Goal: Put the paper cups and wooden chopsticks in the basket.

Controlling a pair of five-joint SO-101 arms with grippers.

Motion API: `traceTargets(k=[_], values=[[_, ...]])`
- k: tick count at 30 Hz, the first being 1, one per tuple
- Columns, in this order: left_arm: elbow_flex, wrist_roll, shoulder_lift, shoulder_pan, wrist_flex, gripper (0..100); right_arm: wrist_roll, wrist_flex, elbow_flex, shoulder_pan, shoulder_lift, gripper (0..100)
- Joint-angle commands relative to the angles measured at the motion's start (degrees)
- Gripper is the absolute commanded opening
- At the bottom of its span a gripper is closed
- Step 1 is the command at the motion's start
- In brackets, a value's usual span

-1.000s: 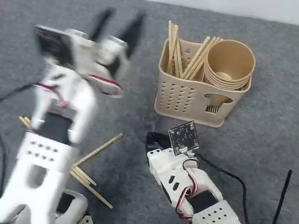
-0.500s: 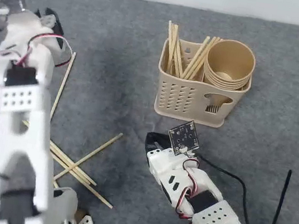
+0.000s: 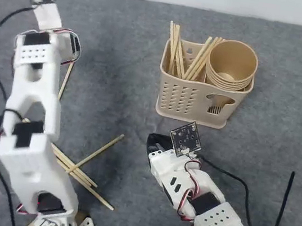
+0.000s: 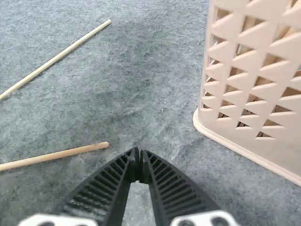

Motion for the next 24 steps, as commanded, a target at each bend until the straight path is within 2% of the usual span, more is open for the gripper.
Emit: traceTargets(k=[1, 12, 19, 24], values=[[-8.84, -0.97, 5.45, -0.35, 2.11, 15, 1.23, -1.71, -0.88, 0.48, -1.01, 1.1], [-24.48, -1.05, 25.58, -1.93, 2.20, 15, 1.23, -1.71, -0.88, 0.48, -1.01, 1.1], [-25.89, -1.05, 27.69, -2.02, 4.22, 15, 1.23, -1.71, -0.88, 0.48, -1.01, 1.1], [-25.80, -1.14, 26.64, -0.44, 10.90, 0, 1.23, -1.71, -0.88, 0.48, -1.01, 1.1]])
